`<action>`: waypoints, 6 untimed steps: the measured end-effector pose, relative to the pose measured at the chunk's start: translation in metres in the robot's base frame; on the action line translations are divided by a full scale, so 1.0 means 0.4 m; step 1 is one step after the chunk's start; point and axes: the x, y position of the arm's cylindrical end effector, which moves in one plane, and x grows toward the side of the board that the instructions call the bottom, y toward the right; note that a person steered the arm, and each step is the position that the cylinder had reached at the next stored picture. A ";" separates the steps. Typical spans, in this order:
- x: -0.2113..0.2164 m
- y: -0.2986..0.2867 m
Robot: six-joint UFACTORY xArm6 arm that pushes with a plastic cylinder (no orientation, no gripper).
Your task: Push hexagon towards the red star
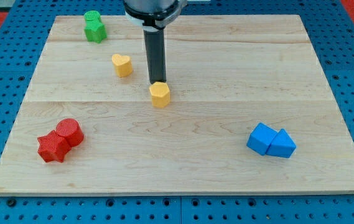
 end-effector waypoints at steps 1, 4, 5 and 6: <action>0.040 0.017; 0.111 0.055; 0.118 -0.060; 0.118 -0.172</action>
